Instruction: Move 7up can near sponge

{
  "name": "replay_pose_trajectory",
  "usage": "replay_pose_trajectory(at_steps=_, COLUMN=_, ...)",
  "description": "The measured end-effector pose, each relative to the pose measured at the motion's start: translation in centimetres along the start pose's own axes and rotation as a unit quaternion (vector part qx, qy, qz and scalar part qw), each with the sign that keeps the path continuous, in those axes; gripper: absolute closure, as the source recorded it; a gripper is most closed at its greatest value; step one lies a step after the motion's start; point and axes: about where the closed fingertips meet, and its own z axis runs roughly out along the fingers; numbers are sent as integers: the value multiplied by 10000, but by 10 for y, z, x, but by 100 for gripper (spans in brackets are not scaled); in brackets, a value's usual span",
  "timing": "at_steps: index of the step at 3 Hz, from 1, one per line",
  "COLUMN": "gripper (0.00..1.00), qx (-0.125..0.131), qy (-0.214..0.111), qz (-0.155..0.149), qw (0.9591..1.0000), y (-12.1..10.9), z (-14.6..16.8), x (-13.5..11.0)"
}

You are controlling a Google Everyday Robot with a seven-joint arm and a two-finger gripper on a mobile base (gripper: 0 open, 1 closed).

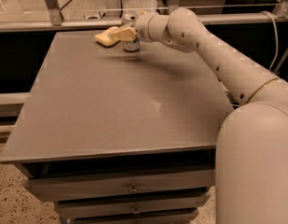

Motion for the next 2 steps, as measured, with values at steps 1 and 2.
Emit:
replay_pose_trajectory(at_steps=1, gripper=0, qx=-1, qy=28, qz=7, qw=10000, y=-2, z=-5, x=9)
replay_pose_trajectory(at_steps=2, gripper=0, qx=-147, qy=-21, qz=-35, qw=9999, y=6, z=-28, x=9)
